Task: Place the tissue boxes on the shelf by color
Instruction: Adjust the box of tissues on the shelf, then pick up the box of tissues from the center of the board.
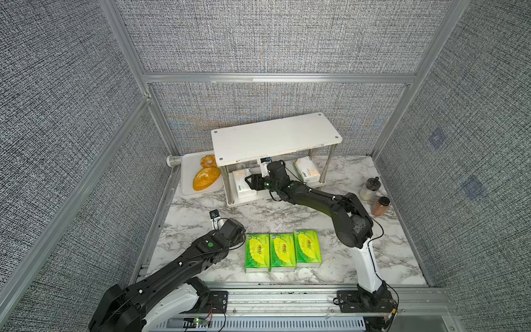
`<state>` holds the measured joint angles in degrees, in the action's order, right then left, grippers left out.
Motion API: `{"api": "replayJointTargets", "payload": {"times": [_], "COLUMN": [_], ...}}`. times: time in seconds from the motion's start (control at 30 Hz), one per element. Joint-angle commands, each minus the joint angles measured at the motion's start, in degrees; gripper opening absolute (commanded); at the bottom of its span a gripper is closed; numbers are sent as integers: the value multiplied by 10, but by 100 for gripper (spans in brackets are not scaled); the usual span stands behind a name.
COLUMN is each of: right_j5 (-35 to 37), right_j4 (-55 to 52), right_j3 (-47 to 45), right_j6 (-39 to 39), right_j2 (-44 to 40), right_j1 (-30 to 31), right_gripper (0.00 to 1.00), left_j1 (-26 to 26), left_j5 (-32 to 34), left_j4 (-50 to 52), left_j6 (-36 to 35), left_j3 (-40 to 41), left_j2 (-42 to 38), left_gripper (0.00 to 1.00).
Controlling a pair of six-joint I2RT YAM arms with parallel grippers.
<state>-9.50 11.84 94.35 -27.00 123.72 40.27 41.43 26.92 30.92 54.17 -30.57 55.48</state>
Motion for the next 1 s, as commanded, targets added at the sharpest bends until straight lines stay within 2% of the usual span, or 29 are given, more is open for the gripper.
{"api": "replayJointTargets", "payload": {"times": [0.0,0.13,0.23,0.5,0.67,0.83,0.97], "right_j5": [-8,-5,0,62,120,131,124], "right_j4": [35,54,66,57,-54,-155,-194], "right_j3": [-19,-72,-132,-384,-517,-605,-655], "right_j6": [-2,-12,-19,-34,-47,-63,-76], "right_j2": [-24,-65,-108,-314,-455,-563,-624], "right_j1": [2,4,4,8,8,10,11], "right_gripper": [71,73,74,81,86,88,89], "left_j1": [-1,-2,-1,15,24,28,28], "left_j5": [9,-1,-36,-89,-123,-124,-126], "left_j4": [6,3,0,-31,-23,-20,-29], "left_j6": [-8,-16,-39,-49,-97,-115,-117], "left_j3": [-5,-7,-20,-36,-65,-88,-92], "left_j2": [1,7,24,52,75,96,107], "left_gripper": [97,97,96,95,95,95,95]}}
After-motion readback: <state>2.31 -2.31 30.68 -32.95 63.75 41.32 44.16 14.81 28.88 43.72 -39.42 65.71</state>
